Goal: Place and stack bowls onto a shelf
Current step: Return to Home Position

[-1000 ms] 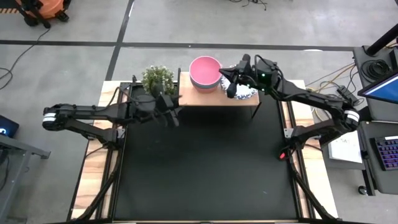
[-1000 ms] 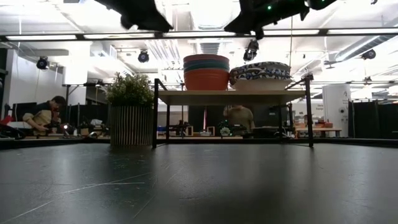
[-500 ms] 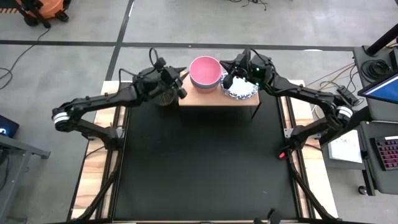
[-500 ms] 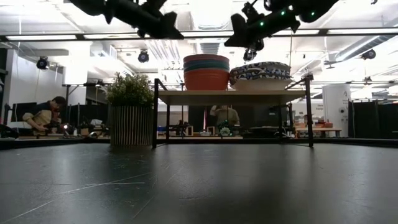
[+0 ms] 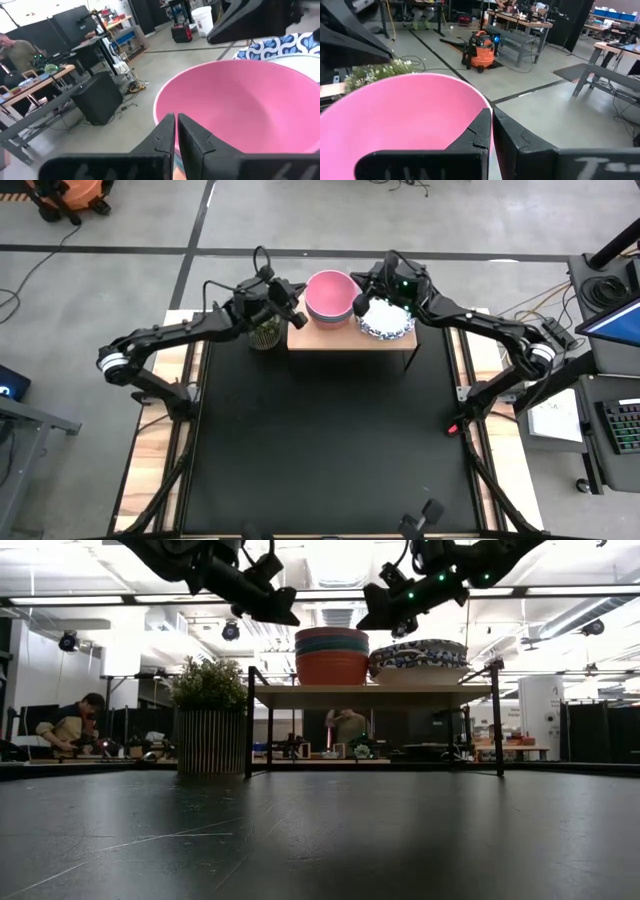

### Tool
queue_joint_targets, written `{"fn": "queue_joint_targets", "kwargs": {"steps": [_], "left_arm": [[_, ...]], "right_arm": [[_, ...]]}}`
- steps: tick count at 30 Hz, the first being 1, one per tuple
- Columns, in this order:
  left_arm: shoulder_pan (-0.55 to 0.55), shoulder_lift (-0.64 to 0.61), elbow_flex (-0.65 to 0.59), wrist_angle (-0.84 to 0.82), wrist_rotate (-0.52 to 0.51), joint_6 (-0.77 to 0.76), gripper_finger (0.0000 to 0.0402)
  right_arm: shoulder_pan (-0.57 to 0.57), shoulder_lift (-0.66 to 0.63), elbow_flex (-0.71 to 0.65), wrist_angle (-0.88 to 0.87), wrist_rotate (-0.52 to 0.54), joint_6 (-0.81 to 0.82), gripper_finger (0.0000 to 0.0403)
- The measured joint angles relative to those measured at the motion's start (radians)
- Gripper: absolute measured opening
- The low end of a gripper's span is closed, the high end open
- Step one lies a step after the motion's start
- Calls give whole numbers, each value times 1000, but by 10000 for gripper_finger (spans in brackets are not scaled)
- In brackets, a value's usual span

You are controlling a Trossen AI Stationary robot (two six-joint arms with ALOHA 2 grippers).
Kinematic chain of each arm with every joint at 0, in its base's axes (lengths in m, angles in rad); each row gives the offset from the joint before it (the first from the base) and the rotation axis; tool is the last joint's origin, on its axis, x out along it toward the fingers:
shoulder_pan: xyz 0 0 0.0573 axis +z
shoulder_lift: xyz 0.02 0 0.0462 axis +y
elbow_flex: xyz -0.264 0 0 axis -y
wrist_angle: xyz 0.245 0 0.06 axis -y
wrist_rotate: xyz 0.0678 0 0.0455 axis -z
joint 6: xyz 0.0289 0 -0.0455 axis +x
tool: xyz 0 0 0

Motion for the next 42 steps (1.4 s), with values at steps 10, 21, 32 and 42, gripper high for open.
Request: {"fn": "queue_joint_targets", "kwargs": {"steps": [10,21,32,42], "left_arm": [[21,26,2,13,1,-5,0],[33,26,2,13,0,-10,0],[33,27,2,-1,1,-10,0],[33,59,1,8,26,-15,0]], "right_arm": [[-7,8,0,-2,-1,0,8],[-8,8,-1,-4,-2,-2,8],[-8,8,-1,-4,-27,0,8],[-8,8,-32,-4,-27,9,8]]}}
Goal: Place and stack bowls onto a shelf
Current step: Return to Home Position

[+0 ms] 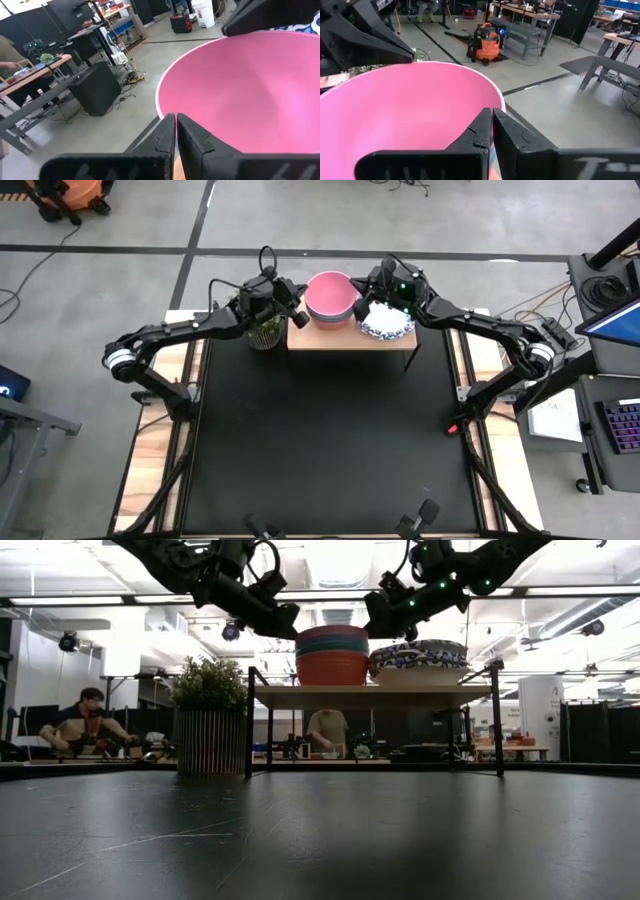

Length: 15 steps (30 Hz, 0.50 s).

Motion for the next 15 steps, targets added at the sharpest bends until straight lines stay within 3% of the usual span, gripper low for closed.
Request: {"fn": "queue_joint_targets", "kwargs": {"steps": [10,15], "left_arm": [[0,-2,5,-6,-1,-12,0],[-16,-64,74,-200,-19,-20,0]], "right_arm": [[0,-2,-6,7,1,-2,8],[0,-91,-5,-12,-7,-9,8]]}}
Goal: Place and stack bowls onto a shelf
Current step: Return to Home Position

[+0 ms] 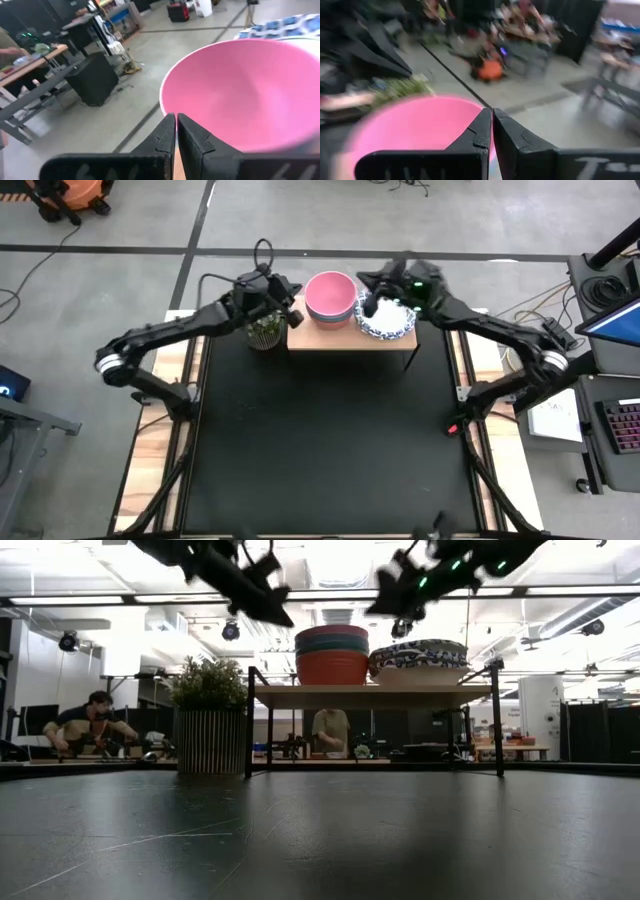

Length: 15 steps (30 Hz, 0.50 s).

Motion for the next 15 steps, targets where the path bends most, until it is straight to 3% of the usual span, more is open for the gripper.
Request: {"fn": "queue_joint_targets", "kwargs": {"steps": [4,9,15], "left_arm": [[-46,-139,-1,-196,61,-66,0],[-198,-417,-230,-175,250,-183,0],[-436,-733,-565,-27,281,-210,0]], "right_arm": [[1,-142,-79,-25,-174,27,8],[72,-375,-335,-36,-417,-2,8],[179,-646,-625,-2,-429,-3,8]]}}
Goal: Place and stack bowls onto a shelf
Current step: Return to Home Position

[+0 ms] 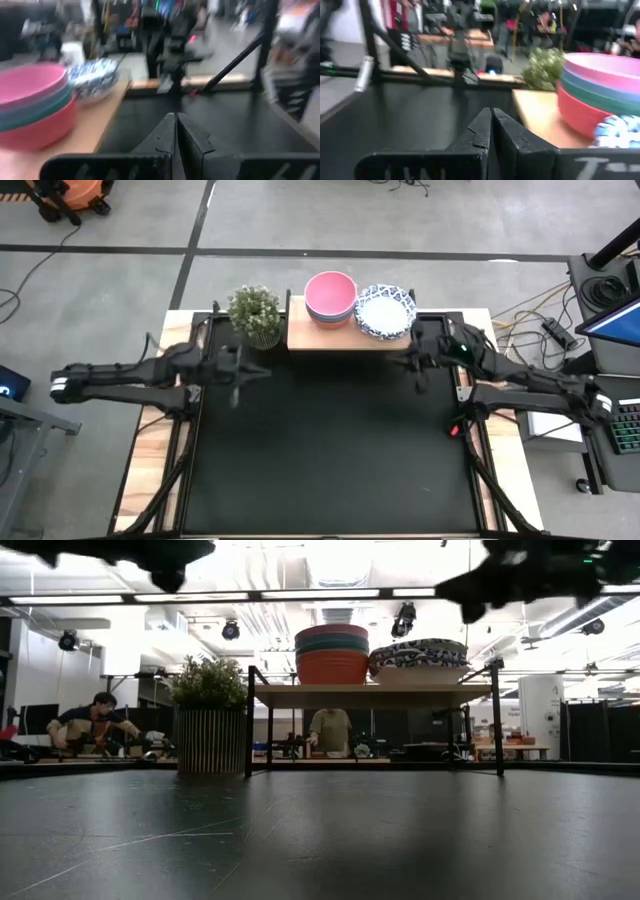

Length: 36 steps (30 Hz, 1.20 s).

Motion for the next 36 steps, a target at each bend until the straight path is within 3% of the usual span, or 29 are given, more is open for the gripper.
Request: {"fn": "queue_joint_targets", "kwargs": {"steps": [4,9,19,26,32,36], "left_arm": [[-66,-155,-140,82,-3,-38,0],[-71,-286,-259,110,-9,-71,0],[-71,-426,-424,154,-9,-126,0],[-71,-478,-498,219,-9,-134,0],[-71,-509,-583,344,-9,-74,0],[-71,-514,-583,338,-9,-25,0]], "right_arm": [[35,-153,-113,22,-4,36,8],[60,-306,-233,16,-11,54,8],[64,-553,-407,19,-51,89,8],[63,-677,-485,16,-84,104,8],[63,-671,-486,23,-80,37,8],[63,-667,-486,26,-80,11,8]]}}
